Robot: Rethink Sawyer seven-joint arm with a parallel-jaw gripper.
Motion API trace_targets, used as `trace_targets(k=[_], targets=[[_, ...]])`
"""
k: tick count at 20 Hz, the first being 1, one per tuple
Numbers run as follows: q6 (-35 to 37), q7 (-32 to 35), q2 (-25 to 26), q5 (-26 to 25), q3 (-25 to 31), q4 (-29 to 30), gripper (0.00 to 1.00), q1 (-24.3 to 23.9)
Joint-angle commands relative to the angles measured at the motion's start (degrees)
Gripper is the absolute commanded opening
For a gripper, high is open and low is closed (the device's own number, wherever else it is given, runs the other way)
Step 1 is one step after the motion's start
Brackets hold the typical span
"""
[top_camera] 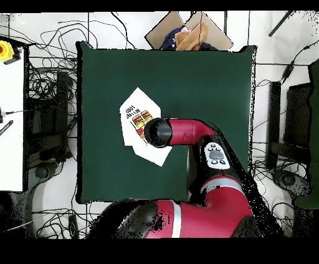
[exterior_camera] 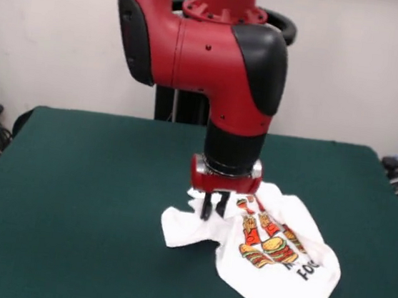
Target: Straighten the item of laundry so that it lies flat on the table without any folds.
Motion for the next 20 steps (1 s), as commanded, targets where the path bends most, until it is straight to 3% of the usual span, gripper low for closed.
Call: trace_targets(k=[1, 14, 20], targets=[[-7.7, 8.5, 5.8, -3.7, -3.1, -4.9, 0.00, 3.0], [-8.0, 2.6, 5.4, -8.1, -3.8, -4.4, 0.00, 0.0], [0.7, -7.3, 5.2, -10.0, 1.1, -2.7, 0.00, -5.4]])
